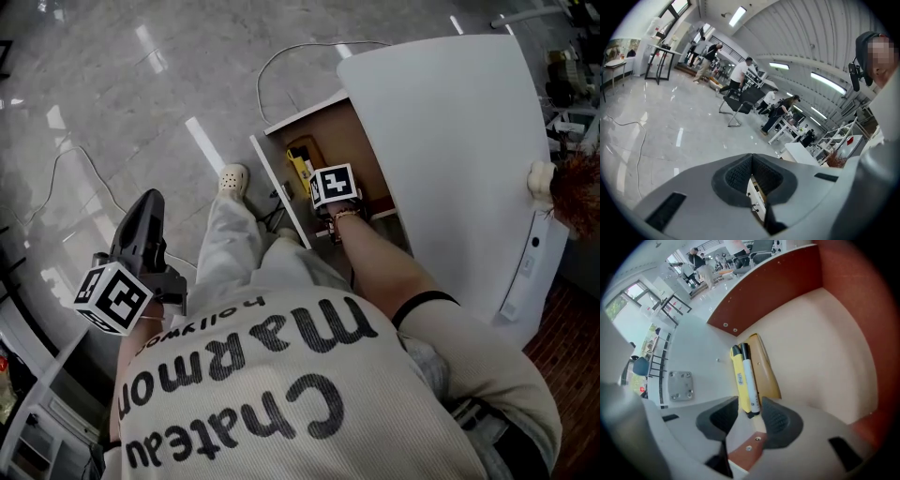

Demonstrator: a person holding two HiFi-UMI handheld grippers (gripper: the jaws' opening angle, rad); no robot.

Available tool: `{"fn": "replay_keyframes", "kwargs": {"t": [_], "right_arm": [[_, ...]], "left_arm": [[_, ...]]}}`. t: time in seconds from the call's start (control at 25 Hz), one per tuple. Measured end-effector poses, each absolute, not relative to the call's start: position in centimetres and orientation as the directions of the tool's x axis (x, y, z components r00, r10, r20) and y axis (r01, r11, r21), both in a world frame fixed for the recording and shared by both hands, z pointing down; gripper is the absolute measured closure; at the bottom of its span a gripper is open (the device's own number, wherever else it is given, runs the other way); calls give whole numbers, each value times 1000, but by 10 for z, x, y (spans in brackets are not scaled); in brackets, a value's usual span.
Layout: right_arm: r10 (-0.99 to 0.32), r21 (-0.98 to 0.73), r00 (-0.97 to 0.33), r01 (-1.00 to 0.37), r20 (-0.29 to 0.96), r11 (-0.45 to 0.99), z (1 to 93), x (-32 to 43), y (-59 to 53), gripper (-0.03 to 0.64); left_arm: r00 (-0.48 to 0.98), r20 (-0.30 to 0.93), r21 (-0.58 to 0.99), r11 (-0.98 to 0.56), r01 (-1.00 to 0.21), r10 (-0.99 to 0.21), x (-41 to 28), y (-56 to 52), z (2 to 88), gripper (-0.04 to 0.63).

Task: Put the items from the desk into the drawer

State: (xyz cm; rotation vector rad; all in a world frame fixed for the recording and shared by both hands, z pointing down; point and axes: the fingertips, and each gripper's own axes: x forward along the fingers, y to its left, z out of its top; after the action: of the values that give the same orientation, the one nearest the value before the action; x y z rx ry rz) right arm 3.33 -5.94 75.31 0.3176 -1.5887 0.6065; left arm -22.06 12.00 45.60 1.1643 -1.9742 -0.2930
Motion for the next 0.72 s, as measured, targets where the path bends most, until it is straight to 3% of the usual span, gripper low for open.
{"fn": "replay_keyframes", "kwargs": {"t": [0.36, 0.72], "right_arm": [[208, -287, -220, -442, 953, 850, 674, 12, -30, 473], [106, -330, -488, -400, 866, 855, 544, -42, -57, 532]], "left_arm": [[-166, 421, 598, 411, -688, -892, -194, 68, 403, 595], [-117, 275, 577, 261, -774, -954, -169, 12, 333, 594]]}}
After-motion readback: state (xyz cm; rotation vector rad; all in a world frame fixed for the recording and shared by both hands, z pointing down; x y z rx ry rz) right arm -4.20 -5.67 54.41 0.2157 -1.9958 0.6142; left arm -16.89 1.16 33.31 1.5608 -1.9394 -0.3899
